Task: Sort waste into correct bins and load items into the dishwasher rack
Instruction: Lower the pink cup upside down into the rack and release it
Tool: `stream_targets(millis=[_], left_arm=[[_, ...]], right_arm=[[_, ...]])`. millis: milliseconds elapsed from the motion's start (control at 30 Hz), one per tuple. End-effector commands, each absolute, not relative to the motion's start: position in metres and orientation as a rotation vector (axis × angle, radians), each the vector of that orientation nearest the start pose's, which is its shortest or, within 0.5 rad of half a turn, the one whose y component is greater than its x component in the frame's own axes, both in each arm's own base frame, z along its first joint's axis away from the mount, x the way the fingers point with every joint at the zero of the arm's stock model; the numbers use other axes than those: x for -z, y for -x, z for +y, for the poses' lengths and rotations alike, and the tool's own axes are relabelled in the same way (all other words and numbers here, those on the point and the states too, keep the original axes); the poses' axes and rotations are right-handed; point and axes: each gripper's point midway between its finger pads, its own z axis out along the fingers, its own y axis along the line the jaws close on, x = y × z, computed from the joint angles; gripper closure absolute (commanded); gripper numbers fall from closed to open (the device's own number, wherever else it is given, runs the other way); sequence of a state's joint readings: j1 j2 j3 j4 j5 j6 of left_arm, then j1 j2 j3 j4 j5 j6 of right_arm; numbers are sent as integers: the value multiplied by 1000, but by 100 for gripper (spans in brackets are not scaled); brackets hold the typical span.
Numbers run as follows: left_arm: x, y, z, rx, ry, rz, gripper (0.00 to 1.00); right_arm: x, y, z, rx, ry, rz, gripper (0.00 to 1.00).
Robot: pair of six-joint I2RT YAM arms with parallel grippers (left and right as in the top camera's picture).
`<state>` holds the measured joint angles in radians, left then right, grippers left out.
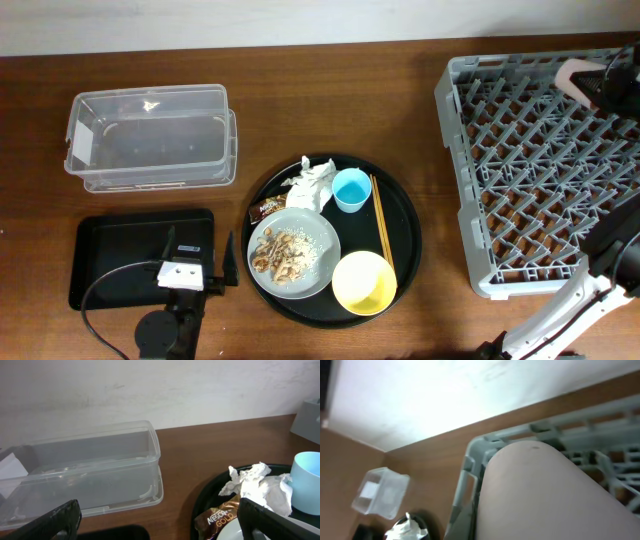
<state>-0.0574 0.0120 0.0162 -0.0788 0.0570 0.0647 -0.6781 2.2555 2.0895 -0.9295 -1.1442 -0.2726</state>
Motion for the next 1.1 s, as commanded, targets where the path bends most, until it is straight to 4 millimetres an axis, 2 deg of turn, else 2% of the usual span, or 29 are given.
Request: stream_targets(millis=[0, 133, 200, 467, 633, 733, 767, 800, 833, 1067], left_arm=[[-158, -245, -25, 37, -164, 1636, 1], [-158, -245, -25, 37, -164, 1636, 1], [-158, -245, -25, 37, -164, 1636, 1], [-158, -245, -25, 37, -164, 1636, 1], [-158, -245, -25, 37, -164, 1636, 1], [-158, -245, -25, 37, -164, 1636, 1], [-158, -245, -25, 37, -164, 1636, 1], [-158, -245, -25, 37, -164, 1636, 1], [-158, -245, -25, 37, -164, 1636, 1], [-158, -245, -25, 37, -164, 1636, 1]], right_arm=[[-179, -498, -180, -1090, -64, 2027, 96], [-144, -502, -183, -1134, -107, 2048, 96], [-134, -503, -184, -1146, -121, 2055, 96], [-113, -503, -185, -1170, -154, 2072, 96], [-73, -496, -195, -1070, -249, 2238, 96], [-58, -491, -198, -1045, -287, 2296, 95], [-54, -490, -199, -1030, -295, 2315, 92], [-48, -487, -202, -994, -310, 2353, 79], [-45, -486, -203, -981, -319, 2370, 75], [-36, -478, -206, -945, -355, 2434, 74]])
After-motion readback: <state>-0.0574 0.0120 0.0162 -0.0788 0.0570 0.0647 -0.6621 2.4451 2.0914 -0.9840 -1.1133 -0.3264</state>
